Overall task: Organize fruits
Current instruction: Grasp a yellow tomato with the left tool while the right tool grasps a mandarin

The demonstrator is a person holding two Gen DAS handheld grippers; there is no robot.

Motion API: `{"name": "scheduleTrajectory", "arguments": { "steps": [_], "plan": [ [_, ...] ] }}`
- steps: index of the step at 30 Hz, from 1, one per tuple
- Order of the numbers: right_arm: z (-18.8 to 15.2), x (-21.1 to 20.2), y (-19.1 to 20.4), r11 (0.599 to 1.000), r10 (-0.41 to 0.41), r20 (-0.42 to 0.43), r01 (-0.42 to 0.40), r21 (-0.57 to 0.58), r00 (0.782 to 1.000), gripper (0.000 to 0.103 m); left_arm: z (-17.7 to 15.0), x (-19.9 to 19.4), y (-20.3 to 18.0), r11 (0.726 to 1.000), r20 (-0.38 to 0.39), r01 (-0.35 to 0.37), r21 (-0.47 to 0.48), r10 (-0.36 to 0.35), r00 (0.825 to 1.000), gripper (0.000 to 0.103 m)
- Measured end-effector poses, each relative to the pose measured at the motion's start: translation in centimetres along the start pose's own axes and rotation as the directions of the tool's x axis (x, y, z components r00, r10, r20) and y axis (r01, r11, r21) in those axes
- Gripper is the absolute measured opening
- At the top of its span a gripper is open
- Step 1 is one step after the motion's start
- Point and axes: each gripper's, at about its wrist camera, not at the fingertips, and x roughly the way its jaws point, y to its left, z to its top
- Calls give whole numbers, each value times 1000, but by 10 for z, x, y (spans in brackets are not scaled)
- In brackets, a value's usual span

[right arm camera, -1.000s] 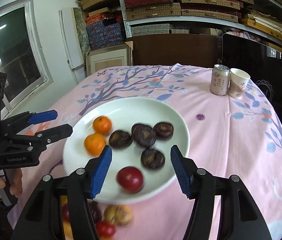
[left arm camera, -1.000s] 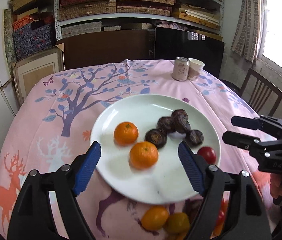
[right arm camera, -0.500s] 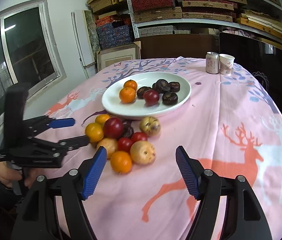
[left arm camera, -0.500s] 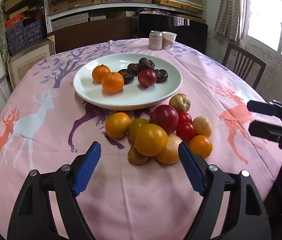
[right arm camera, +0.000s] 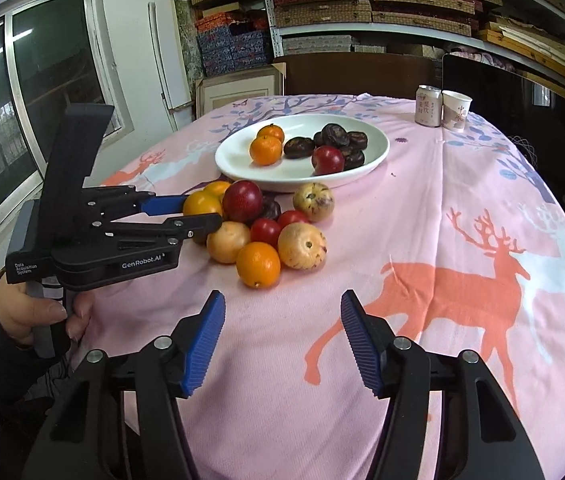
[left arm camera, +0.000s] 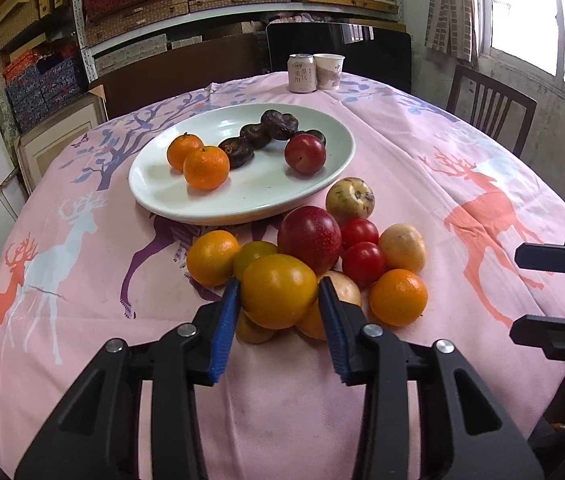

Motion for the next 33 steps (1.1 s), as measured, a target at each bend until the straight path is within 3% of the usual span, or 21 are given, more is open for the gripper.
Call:
{"name": "scheduleTrajectory", "arguments": {
  "steps": [5,9,13,18,21,26,33],
  "plan": [
    [1,15,10,1000,9,-31,-9,-12,999,61,-3,-14,11,999,32,-5,-45,7,999,38],
    [9,32,28,999,-19,-61,16,-43,998,61,-6,-35,22,997,65,-34,-74,39,997,38],
    [18,55,44,992,-97,-100,87,-92,990,60,-10,-44,29,995,68,-45,-89,51,996,38],
    [26,71,43,993,-113,-124,107,-55,986,59,-13,-46,34,994,64,-41,-99,47,997,39],
    [28,78,40,995,-103,-142,100,-30,985,56,-15,-45,35,994,63,-37,-104,44,997,39],
    [31,86,42,993,-118,-164,116,-27,979,36,-17,-41,37,993,53,-34,-110,41,998,39],
    [28,84,38,995,-96,-151,97,-6,984,36,-17,-38,37,993,40,-32,-116,37,999,39]
  ]
}}
